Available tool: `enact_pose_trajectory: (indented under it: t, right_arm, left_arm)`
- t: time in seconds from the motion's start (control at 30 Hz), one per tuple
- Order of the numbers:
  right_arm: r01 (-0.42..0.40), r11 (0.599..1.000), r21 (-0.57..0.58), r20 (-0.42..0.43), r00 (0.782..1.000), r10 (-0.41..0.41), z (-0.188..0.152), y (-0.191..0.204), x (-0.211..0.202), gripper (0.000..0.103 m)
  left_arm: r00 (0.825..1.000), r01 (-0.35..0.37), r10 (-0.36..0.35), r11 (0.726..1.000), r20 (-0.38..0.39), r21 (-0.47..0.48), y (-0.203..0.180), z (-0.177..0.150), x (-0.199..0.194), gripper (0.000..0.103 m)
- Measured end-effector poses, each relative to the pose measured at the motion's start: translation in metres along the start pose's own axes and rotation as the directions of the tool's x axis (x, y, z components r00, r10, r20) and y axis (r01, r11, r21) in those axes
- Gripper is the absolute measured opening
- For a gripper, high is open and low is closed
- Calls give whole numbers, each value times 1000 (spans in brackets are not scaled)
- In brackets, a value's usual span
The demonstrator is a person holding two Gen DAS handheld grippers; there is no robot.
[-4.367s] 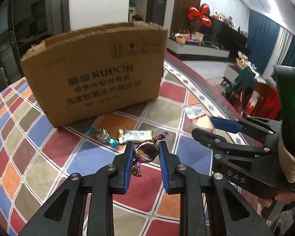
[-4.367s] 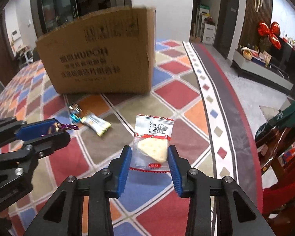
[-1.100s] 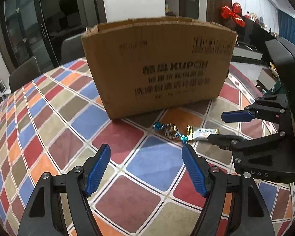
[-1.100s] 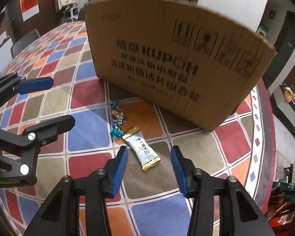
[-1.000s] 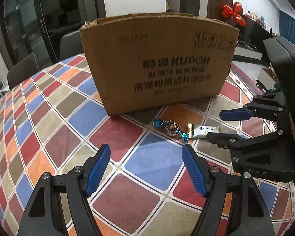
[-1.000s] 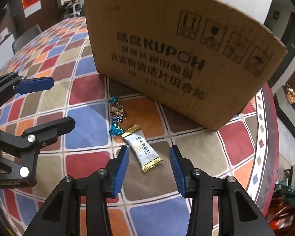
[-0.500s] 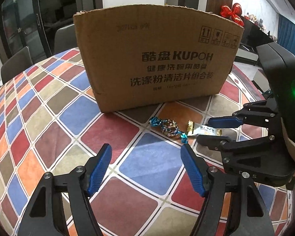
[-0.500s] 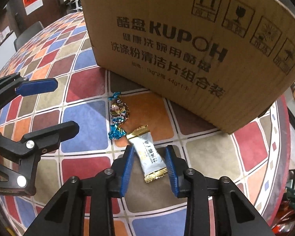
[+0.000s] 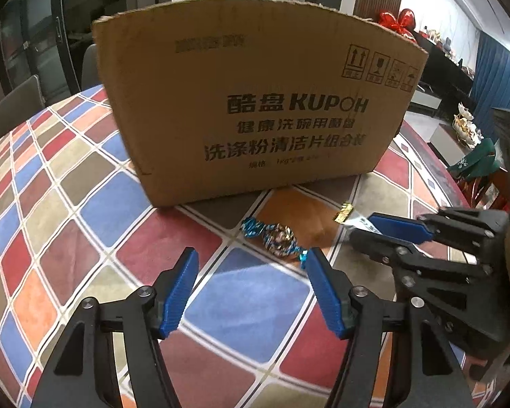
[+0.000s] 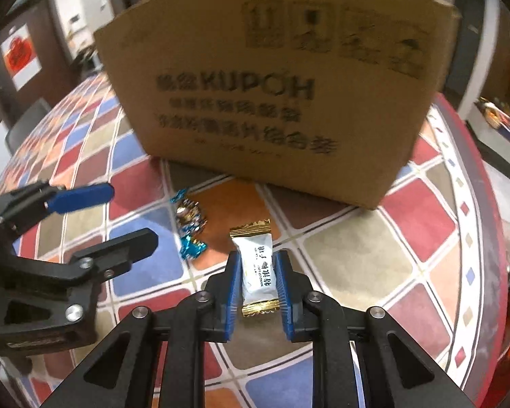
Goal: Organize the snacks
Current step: 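Grasp the blue wrapped candy with the left tool while the right tool grasps the white-gold bar, then carry both held snacks over the box and open both tools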
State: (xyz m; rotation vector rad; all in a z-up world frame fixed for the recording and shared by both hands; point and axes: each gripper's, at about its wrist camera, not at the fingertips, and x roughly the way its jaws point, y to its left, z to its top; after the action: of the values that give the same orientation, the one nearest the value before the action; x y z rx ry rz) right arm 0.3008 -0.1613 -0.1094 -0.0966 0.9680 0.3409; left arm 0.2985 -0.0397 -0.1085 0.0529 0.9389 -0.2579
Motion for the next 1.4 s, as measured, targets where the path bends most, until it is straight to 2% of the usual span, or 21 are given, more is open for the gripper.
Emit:
enact_pose_trajectory:
  t: [0.1, 0.23, 0.33, 0.43, 0.5, 0.7, 0.97, 1.17, 1.4]
  right_arm:
    - [28, 999, 20, 29, 999, -28, -1, -1, -6, 21]
    - [27, 998, 58, 52, 998, -30, -1, -5, -13, 21]
    - [30, 996, 79, 60, 998, -35, -1, -7, -16, 22]
    - [34, 995, 98, 63, 997, -40, -3, -10, -18, 22]
    - [34, 994, 108, 65, 997, -41, -4, -13, -20, 22]
    - [35, 992, 118, 77, 996, -45, -6, -13, -27, 22]
    - [36, 992, 122, 126, 991, -51, -7, -11, -53, 22]
    - [37, 992, 120, 174, 983, -58, -3, -7, -78, 22]
    - [44, 991, 123, 251, 965, -74, 8, -1, -111, 22]
  left_arm:
    - [1000, 15, -15, 1000, -10, -7, -3, 4, 9, 55]
    - [999, 27, -28, 999, -33, -26, -7, 8, 21, 52]
    - [999, 11, -12, 1000, -47, -19, -12, 11, 30, 47]
    - [998, -1, 0, 1000, -60, -10, -14, 12, 38, 37]
    - [999, -6, 6, 1000, -53, -1, -15, 11, 38, 24]
    - [999, 16, -16, 1000, -41, 7, -15, 8, 29, 25]
    - [1000, 26, -26, 1000, -8, 15, -15, 1, -11, 25]
    - [997, 39, -41, 999, 66, 26, -23, 10, -46, 25]
    - [986, 39, -47, 998, 159, 47, -24, 26, -87, 25]
